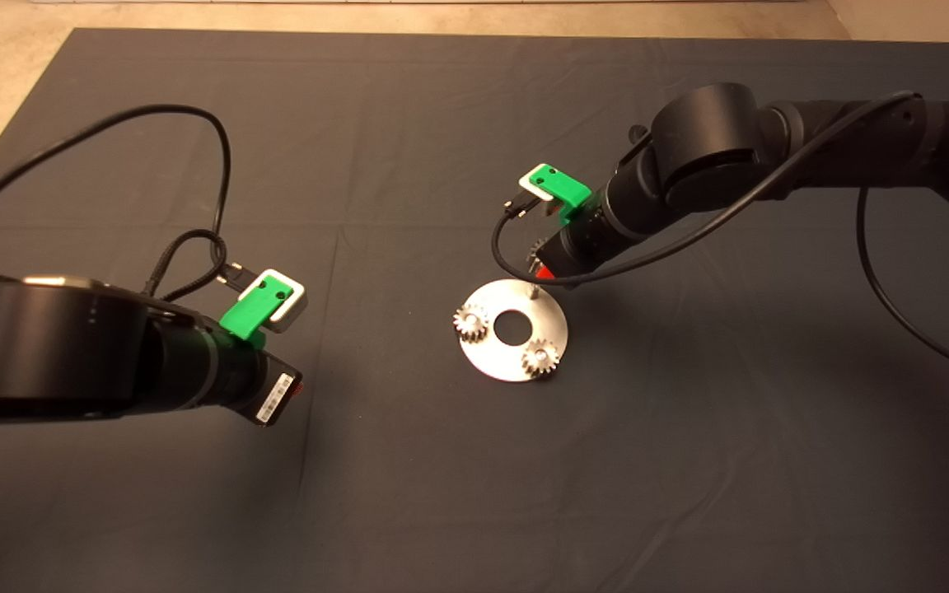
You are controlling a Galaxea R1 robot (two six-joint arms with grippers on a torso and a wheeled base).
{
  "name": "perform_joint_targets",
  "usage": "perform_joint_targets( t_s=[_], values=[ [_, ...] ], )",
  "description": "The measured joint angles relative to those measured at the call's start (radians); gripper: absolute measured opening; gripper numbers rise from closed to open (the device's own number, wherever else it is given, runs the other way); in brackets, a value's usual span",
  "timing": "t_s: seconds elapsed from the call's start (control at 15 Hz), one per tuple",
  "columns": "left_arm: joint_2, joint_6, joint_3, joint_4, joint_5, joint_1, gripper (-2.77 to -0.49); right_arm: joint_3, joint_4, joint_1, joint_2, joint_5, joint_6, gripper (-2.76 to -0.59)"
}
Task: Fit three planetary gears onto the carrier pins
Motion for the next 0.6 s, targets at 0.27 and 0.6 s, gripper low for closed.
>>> perform_joint_targets(
  t_s=[0.27, 0.6],
  values=[
    [0.0, 0.0, -0.001, 0.0, 0.0, 0.0, -1.95, -0.014, 0.0, -0.004, 0.024, -0.018, -0.007, -2.52],
    [0.0, 0.001, -0.002, 0.0, 0.001, 0.0, -1.95, -0.014, 0.0, -0.023, 0.027, -0.051, -0.008, -2.52]
  ],
)
